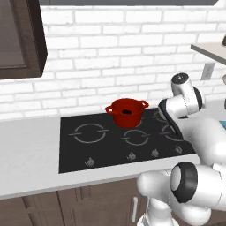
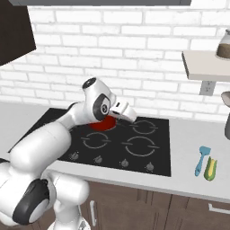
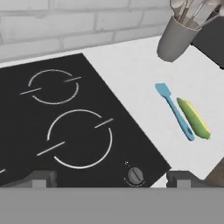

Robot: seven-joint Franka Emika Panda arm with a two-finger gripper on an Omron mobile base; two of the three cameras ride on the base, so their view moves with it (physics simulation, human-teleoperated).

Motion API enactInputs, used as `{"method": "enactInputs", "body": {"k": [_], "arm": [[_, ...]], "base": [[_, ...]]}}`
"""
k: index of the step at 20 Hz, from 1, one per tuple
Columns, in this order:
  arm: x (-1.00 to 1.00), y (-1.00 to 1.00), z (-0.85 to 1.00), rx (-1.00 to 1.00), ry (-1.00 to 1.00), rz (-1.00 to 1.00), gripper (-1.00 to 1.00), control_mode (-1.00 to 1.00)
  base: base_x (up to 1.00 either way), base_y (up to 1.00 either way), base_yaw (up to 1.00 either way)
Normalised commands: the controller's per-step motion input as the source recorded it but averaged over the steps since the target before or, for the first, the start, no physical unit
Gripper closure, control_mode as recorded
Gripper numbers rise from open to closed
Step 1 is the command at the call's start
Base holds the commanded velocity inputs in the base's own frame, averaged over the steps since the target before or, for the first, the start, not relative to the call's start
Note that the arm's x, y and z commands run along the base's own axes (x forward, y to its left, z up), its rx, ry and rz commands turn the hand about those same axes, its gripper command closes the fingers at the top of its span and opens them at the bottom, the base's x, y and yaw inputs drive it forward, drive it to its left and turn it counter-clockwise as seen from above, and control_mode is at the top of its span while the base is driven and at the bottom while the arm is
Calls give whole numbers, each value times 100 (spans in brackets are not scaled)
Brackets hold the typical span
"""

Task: Put the corn and avocado in the pot. Retrieve the spatula and lightly stir the vegetables in the pot.

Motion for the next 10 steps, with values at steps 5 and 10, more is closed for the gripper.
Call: {"method": "enactInputs", "body": {"k": [5,10], "arm": [[-25,-76,0,1,2,0,-100,-100],[-19,-78,0,4,1,0,-100,-100]], "base": [[0,0,0],[0,0,0]]}}
